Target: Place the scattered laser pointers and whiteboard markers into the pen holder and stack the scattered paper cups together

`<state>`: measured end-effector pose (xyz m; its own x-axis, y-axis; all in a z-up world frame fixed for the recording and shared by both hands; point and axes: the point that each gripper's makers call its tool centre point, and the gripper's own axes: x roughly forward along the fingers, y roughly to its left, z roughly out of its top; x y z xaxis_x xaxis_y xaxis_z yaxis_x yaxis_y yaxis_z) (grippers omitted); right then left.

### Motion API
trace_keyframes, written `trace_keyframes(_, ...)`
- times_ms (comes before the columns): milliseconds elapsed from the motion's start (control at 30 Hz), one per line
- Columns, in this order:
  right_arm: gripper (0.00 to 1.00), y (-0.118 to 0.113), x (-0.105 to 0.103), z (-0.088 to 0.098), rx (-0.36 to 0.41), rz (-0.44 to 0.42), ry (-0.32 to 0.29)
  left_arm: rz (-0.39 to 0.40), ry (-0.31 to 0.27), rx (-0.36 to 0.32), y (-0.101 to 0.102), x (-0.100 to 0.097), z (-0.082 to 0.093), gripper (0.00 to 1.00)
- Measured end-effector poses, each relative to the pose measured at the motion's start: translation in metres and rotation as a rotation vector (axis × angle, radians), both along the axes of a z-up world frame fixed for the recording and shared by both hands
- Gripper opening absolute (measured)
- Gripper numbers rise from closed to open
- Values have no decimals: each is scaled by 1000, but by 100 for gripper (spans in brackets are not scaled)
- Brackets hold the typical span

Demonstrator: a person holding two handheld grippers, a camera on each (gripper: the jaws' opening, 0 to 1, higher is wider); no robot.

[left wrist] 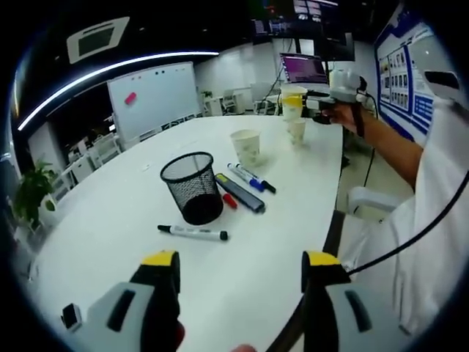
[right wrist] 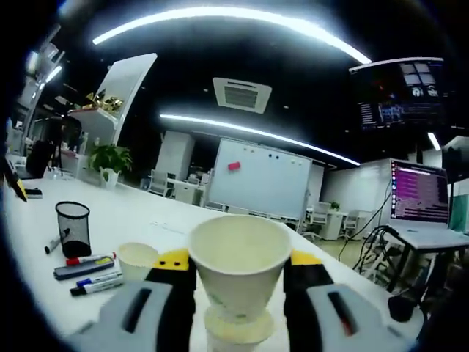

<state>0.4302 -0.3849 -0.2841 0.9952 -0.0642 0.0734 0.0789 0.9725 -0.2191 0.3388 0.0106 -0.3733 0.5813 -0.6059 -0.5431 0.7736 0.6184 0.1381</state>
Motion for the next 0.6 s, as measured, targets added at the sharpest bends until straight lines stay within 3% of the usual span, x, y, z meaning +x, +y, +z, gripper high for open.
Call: trace_keyframes(600, 48, -3, 1, -13, -13, -9, 33, -5, 12, 11, 0, -4, -2, 68)
